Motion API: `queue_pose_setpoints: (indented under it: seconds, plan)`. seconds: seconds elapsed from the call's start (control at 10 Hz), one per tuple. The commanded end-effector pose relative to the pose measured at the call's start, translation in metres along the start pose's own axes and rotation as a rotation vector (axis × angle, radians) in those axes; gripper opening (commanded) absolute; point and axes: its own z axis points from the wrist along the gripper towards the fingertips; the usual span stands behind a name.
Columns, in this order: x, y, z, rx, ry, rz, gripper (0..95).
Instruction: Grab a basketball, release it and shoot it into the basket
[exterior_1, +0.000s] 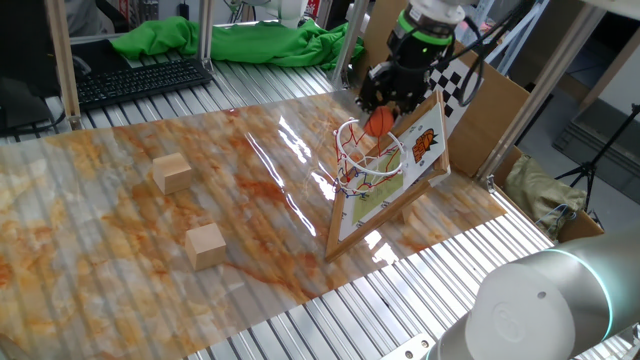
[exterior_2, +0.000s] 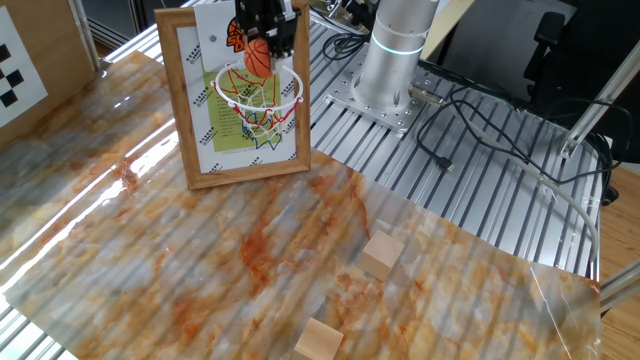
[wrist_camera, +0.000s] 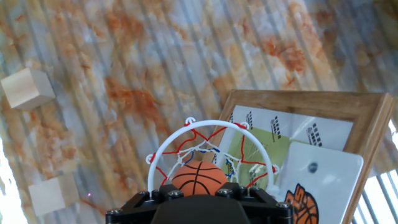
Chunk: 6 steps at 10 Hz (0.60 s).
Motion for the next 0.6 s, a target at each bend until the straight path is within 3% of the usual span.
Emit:
queue_pose_setpoints:
  seconds: [0.1, 0.6]
  plan:
    - [-0.0007, -0.0001, 0.0015, -0.001, 0.005, 0.001, 95.0]
    - [-0.0006, 0.0003, 0.0016, -0.007, 0.011, 0.001, 95.0]
